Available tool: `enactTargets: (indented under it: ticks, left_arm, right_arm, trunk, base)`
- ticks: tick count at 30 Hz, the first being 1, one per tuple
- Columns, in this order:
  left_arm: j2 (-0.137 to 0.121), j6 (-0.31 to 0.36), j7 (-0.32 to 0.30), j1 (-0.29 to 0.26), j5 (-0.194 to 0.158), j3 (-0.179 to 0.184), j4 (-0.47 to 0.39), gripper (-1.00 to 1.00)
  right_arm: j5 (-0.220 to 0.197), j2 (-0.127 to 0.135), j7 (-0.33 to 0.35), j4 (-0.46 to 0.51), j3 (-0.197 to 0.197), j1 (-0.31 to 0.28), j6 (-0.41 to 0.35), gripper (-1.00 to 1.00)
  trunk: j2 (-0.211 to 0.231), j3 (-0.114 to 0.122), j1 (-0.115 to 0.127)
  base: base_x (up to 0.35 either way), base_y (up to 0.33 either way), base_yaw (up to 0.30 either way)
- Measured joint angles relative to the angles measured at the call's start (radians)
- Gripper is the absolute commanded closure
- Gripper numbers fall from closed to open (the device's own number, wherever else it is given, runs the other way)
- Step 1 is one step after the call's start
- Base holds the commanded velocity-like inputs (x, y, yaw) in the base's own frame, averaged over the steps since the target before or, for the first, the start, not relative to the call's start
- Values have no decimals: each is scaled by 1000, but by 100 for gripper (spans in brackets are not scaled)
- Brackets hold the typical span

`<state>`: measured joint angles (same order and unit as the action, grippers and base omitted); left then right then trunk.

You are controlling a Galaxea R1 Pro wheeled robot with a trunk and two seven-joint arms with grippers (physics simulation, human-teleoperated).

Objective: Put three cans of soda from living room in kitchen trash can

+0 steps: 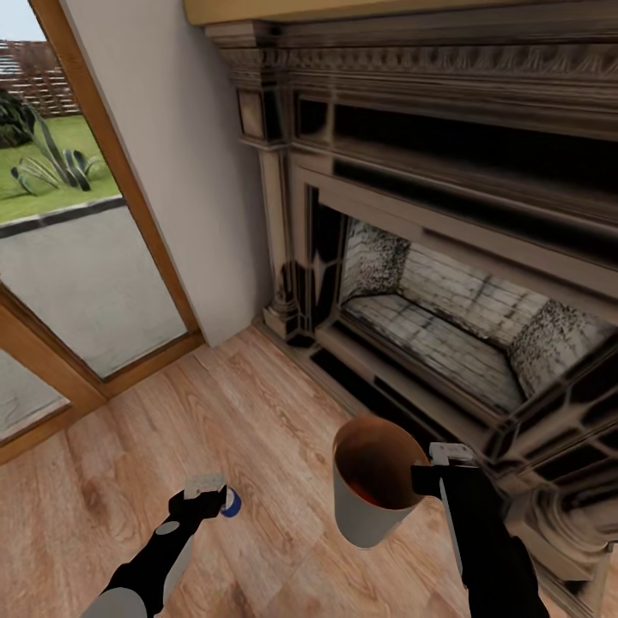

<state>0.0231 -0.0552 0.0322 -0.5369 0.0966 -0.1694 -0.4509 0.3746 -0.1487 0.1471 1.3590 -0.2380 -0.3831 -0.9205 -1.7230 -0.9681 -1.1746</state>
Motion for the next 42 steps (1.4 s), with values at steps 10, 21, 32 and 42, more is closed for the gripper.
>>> enactTargets:
  ticks: [10, 21, 32, 42]
  left_arm:
    - [0, -1, 0, 0, -1, -1, 0, -100]
    - [-1, -1, 0, 0, -1, -1, -1, -100]
    - [-1, -35, 0, 0, 0, 1, 0, -100]
    - [-2, -38, -2, 0, -1, -1, 1, -100]
  right_arm:
    - [0, 0, -1, 0, 0, 0, 1, 100]
    - [-1, 0, -1, 0, 0, 0, 1, 100]
    - [-2, 0, -1, 0, 0, 0, 1, 100]
    - [-2, 0, -5, -1, 1, 0, 1, 100]
  trunk:
    - [0, -16, 0]
    - [0, -33, 0]
    - [0, -51, 0]
    - [0, -67, 0]
  base:
    - [169, 0, 0]
    - [124, 0, 0]
    - [19, 0, 0]
    - [0, 0, 0]
